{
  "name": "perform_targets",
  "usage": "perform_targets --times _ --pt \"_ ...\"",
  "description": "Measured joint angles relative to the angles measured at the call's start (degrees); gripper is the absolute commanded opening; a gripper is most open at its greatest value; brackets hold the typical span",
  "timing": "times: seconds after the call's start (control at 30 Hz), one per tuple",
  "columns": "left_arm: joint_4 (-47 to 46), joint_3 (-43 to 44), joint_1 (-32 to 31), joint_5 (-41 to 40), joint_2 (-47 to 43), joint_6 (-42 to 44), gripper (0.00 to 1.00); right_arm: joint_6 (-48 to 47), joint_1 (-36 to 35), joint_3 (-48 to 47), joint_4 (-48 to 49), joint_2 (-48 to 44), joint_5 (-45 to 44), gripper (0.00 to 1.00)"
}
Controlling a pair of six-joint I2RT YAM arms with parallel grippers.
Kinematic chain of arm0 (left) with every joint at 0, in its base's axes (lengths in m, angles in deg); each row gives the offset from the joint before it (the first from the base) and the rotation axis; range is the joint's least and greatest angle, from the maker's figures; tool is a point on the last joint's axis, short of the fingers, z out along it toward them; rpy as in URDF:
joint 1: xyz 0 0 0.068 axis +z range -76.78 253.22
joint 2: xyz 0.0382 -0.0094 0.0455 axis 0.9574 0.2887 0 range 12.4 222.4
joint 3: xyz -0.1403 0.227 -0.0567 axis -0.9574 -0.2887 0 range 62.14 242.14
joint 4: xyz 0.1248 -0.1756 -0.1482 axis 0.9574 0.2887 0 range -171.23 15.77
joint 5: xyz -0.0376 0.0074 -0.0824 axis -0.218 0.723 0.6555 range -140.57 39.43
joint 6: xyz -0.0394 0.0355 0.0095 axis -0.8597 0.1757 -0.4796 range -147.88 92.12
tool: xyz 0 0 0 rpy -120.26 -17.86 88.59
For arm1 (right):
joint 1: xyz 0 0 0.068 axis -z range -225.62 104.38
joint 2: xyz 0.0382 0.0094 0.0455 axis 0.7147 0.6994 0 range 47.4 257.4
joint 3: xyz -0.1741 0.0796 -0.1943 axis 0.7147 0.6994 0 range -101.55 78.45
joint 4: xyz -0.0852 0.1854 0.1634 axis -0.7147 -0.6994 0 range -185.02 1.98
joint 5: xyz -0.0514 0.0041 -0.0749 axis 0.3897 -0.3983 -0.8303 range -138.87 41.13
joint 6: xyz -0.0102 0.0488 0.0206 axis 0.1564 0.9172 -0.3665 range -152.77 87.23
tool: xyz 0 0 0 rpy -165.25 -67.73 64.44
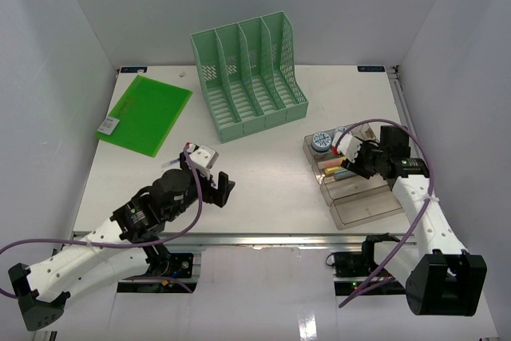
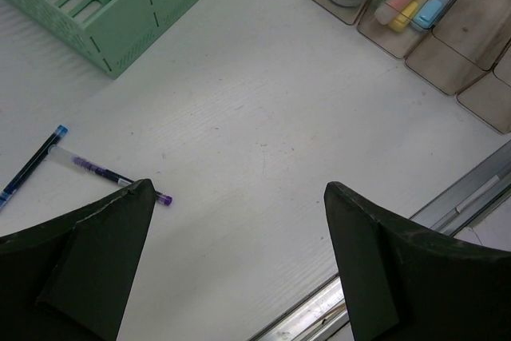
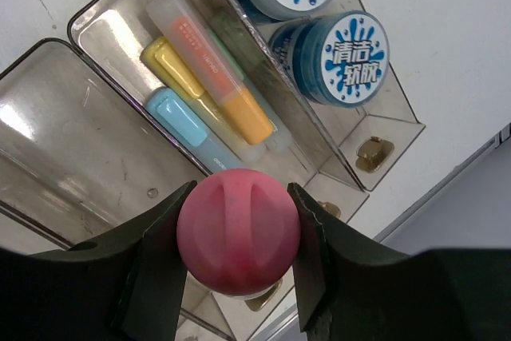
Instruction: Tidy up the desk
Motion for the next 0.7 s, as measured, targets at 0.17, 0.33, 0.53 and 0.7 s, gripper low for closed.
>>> perform_targets --times 0.17,0.33,0.53,0.7 --pt "0.16 0.00 0.00 -0.51 -0.72 -0.02 0.98 -3.17 -3.47 5.87 4.19 0.11 -4.78 0.54" --pt "0.24 0.00 0.00 -0.70 -1.09 -0.07 0.98 -5.33 -5.99 8.16 4.66 -0.18 -7.03 0.99" --pt "0.33 0.00 0.00 -0.91 -0.63 -1.19 0.98 -5.37 -7.12 6.64 1.14 -5.51 -5.53 0.90" --pt "1.33 0.00 0.02 -2.19 3.36 -8.17 0.98 2.78 -7.20 -2.11 -3.86 -6.78 2.33 0.90"
